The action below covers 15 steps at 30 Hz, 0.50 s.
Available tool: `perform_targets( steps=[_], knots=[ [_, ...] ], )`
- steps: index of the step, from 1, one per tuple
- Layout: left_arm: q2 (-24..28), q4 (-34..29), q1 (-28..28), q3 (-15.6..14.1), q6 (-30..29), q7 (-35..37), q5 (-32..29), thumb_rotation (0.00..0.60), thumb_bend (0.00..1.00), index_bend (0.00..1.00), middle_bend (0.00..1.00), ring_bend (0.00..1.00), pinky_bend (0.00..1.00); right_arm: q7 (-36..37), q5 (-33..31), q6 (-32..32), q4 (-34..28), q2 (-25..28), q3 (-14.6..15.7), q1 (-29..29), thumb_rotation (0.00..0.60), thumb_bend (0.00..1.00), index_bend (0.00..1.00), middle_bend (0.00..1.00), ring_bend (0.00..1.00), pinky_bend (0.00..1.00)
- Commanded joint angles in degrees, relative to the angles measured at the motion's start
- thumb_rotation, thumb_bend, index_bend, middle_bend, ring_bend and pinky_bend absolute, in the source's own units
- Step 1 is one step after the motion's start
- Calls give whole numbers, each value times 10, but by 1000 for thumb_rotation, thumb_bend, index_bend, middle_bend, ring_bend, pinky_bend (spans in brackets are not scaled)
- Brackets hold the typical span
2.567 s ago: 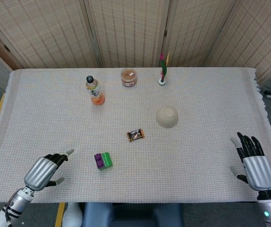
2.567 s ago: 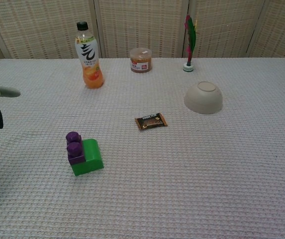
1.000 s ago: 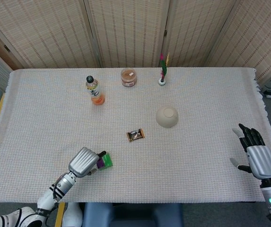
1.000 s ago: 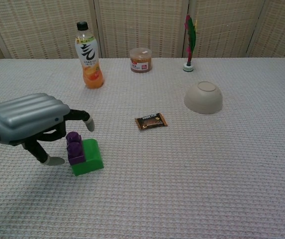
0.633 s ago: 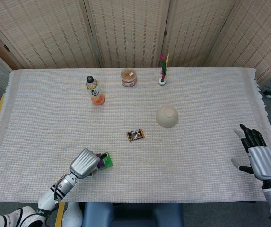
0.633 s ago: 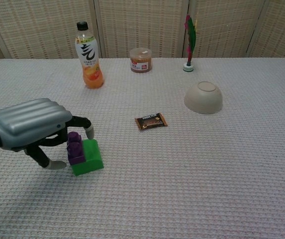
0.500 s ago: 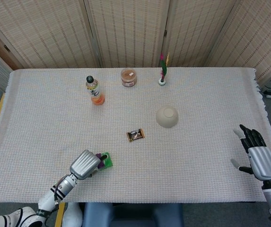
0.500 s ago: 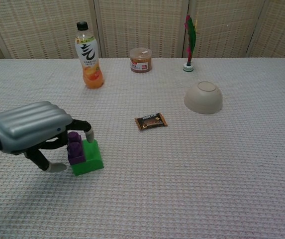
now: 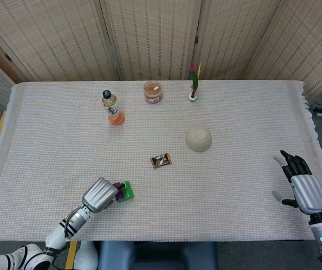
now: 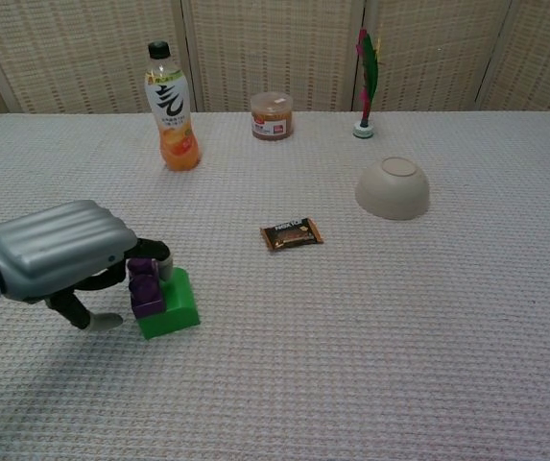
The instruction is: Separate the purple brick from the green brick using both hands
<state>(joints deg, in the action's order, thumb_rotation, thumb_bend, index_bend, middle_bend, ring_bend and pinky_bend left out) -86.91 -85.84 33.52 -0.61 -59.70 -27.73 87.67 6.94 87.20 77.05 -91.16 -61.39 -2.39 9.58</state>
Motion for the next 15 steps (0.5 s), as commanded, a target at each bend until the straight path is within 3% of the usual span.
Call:
perform_targets(
  steps=[1,7,15],
  knots=[
    [0,7,-1,-2,-1,0,1,600,294,400,1000,1000,1000,2,-1,-5,0,0,1,3,600,304,0,0,0,0],
    [-4,11,-2,-8,2,-9,-2,600,295,452,1000,1000,1000,0,1,-1,-1,0,2,3,600,304,0,0,0,0],
    [-16,29,-9,-12,-20,-16,16,600,325,681,1000,1000,1000,-1,2,-8,-2,1,6,5,600,305,0,0,0,0]
  ],
)
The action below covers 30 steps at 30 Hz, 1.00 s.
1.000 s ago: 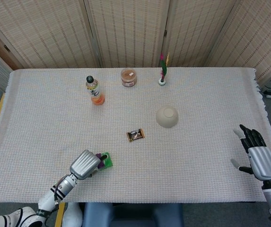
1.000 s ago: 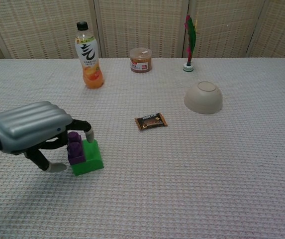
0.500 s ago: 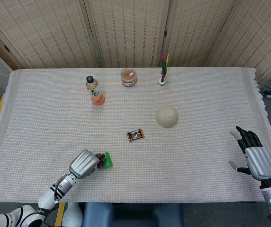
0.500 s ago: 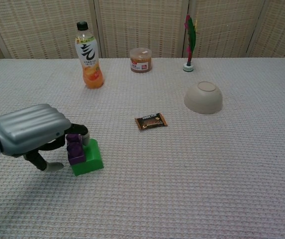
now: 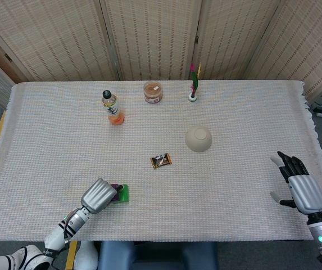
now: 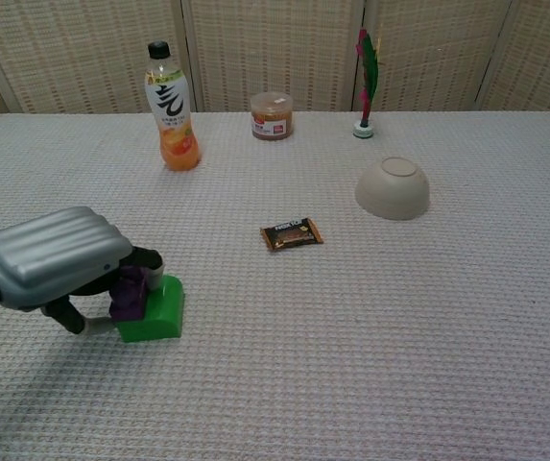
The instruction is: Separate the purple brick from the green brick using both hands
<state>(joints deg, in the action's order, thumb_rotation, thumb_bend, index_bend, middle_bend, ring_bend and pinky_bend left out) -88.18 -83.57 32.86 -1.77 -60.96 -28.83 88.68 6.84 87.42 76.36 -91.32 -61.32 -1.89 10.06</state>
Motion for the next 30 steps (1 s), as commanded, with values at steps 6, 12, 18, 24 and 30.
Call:
perform_targets(
  steps=[6,12,18,24,30],
  knots=[
    [-3,17,-3,-1,-23,-12,21,600,354,753,1000,1000,1000,-5,-2,-7,-2,0,2,3,600,305,0,0,0,0],
    [1,20,-7,-1,-46,-9,40,600,386,770,1000,1000,1000,-9,-7,-16,-2,-2,2,7,600,304,0,0,0,0],
    [6,19,-13,0,-69,-7,54,600,395,772,1000,1000,1000,-17,-8,-28,-2,-6,5,13,600,304,0,0,0,0],
    [14,0,-18,1,-83,0,62,600,398,773,1000,1000,1000,70,21,-64,32,-37,8,45,600,304,0,0,0,0],
    [28,-45,-22,7,-97,21,67,600,401,775,1000,1000,1000,365,99,-158,71,-41,38,135,600,304,0,0,0,0]
  ],
)
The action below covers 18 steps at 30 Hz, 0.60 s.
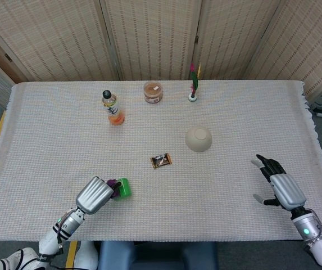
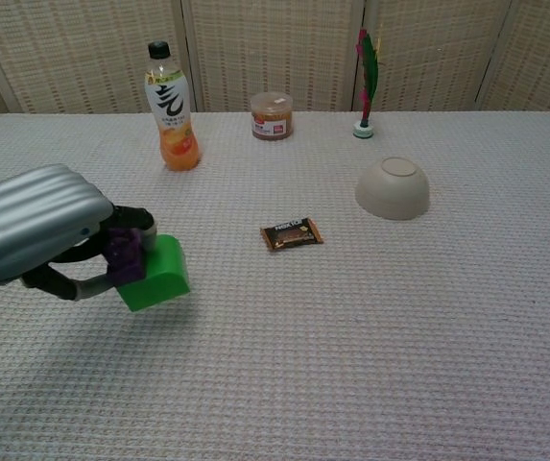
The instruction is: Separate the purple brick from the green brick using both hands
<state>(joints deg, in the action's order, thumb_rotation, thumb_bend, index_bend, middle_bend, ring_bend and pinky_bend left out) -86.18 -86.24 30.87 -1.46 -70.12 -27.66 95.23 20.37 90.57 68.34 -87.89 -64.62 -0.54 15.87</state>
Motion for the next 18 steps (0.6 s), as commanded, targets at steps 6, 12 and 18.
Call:
perform_targets(
  steps=[6,12,18],
  knots=[
    [12,-35,8,24,-3,14,-1,600,402,775,1000,1000,1000,452,104,-103,91,-48,27,158,600,305,0,0,0,0],
    [22,-57,20,47,-3,16,-5,600,404,776,1000,1000,1000,650,132,-126,154,-119,36,239,600,304,0,0,0,0],
    [33,-69,29,72,8,25,-34,600,404,777,1000,1000,1000,867,184,-97,277,-215,67,320,600,305,0,0,0,0]
  ],
)
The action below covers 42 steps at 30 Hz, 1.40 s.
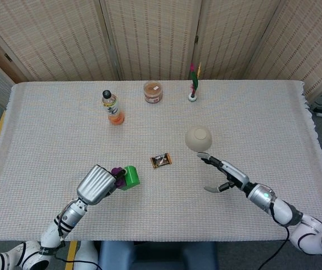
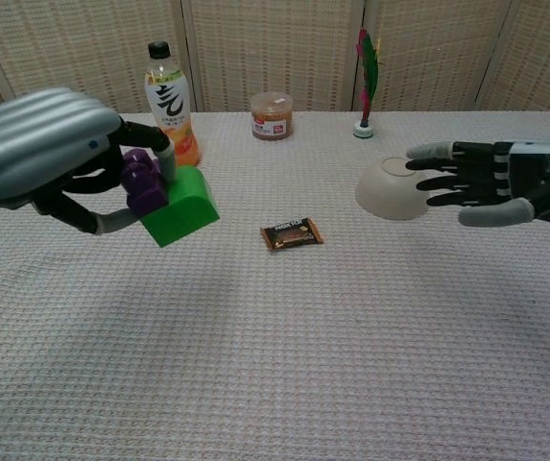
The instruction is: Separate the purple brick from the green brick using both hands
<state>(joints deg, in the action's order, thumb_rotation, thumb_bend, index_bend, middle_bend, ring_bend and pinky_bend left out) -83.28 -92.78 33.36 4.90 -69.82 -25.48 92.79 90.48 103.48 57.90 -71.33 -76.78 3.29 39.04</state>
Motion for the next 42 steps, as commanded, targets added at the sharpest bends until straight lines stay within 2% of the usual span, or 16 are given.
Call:
perform_targets(
  steps=[1,6,14,26,38,42],
  knots=[
    [4,-4,6,11,6,3,-11,600,404,777,1000,1000,1000,187,61,15,128,-107,33,97,600,304,0,0,0,0],
    [9,-9,12,23,5,13,-17,600,404,778,1000,1000,1000,251,68,51,187,-158,44,130,600,304,0,0,0,0],
    [2,0,25,38,15,28,-37,600,405,778,1000,1000,1000,277,40,64,222,-210,34,166,600,304,0,0,0,0],
    [8,-3,24,28,11,30,-36,600,405,779,1000,1000,1000,256,2,77,236,-213,37,169,600,304,0,0,0,0],
    [-23,-18,39,36,21,14,-48,600,405,778,1000,1000,1000,282,-17,63,277,-253,35,190,600,304,1,0,0,0],
    [-35,-19,44,40,22,13,-53,600,405,778,1000,1000,1000,276,-27,64,285,-265,29,193,600,304,40,0,0,0]
  ],
)
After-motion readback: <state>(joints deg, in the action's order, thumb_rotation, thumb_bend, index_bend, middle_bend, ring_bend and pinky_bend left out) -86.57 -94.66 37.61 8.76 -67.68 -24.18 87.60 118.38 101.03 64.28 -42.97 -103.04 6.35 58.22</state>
